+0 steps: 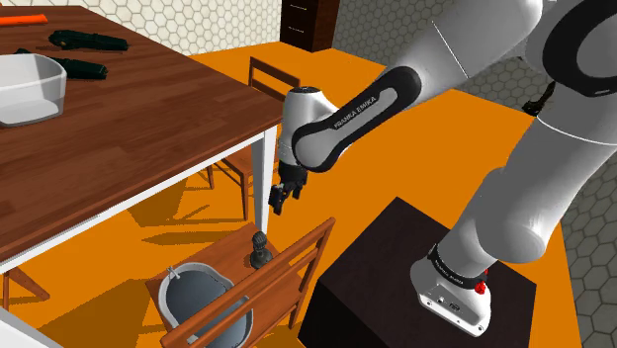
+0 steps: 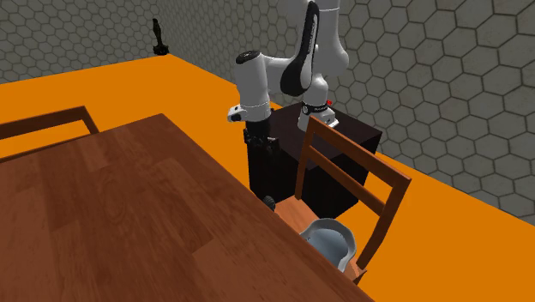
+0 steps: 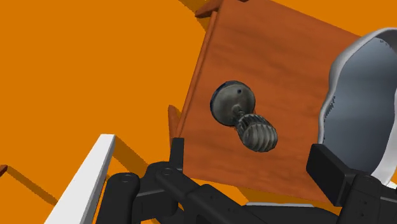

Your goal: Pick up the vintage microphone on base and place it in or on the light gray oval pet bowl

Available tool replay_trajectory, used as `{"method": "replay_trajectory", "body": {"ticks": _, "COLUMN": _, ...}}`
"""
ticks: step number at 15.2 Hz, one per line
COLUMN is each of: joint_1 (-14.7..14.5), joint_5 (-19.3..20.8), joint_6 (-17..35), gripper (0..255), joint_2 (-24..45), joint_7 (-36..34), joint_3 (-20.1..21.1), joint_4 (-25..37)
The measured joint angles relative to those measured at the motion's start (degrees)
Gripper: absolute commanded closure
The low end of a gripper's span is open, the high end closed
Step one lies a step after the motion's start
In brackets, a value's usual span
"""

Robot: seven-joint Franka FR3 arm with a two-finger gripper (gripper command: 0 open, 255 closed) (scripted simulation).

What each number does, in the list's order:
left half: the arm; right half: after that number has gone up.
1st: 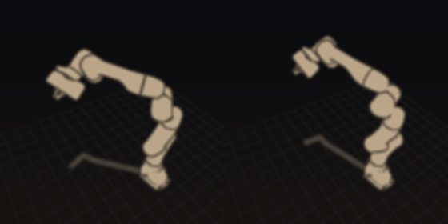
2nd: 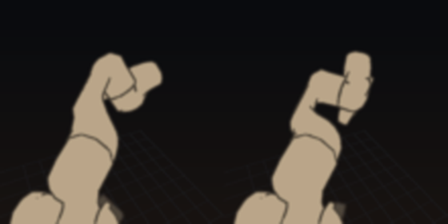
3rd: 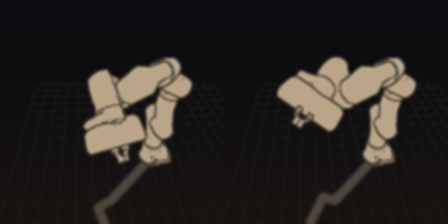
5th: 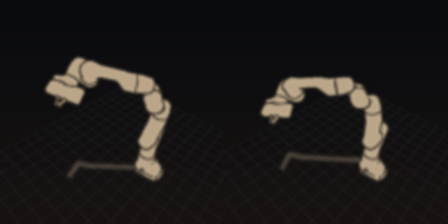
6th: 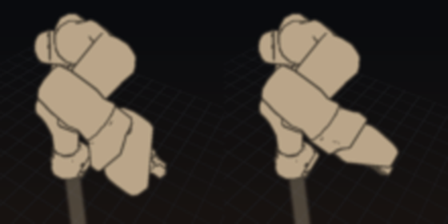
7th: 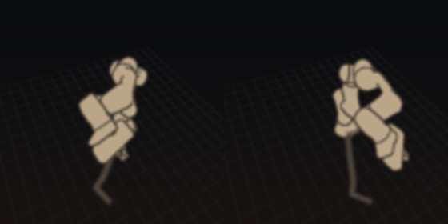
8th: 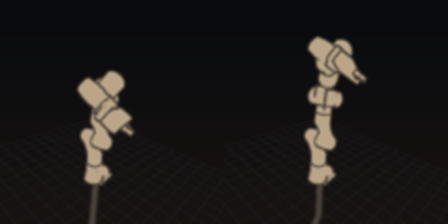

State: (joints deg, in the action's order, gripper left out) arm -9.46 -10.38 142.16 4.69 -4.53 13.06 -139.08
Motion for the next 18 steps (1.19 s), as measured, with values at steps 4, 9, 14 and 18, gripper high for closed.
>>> {"method": "replay_trajectory", "body": {"ticks": 4, "joint_1": -1.97, "joint_5": 2.49, "joint_6": 4.07, "gripper": 0, "joint_2": 9.4, "joint_7": -3.02, "joint_3": 0.41, "joint_4": 5.33}}
{"method": "replay_trajectory", "body": {"ticks": 9, "joint_1": -5.02, "joint_5": 5.27, "joint_6": 7.64, "gripper": 0, "joint_2": 19.78, "joint_7": -6.07, "joint_3": -0.2, "joint_4": 12.1}}
{"method": "replay_trajectory", "body": {"ticks": 14, "joint_1": -6.12, "joint_5": 6.02, "joint_6": 10.48, "gripper": 0, "joint_2": 23.86, "joint_7": -6.79, "joint_3": -0.69, "joint_4": 13.36}}
{"method": "replay_trajectory", "body": {"ticks": 18, "joint_1": -6.64, "joint_5": 6.39, "joint_6": 12.31, "gripper": 0, "joint_2": 26.34, "joint_7": -7.01, "joint_3": -1.05, "joint_4": 14.01}}
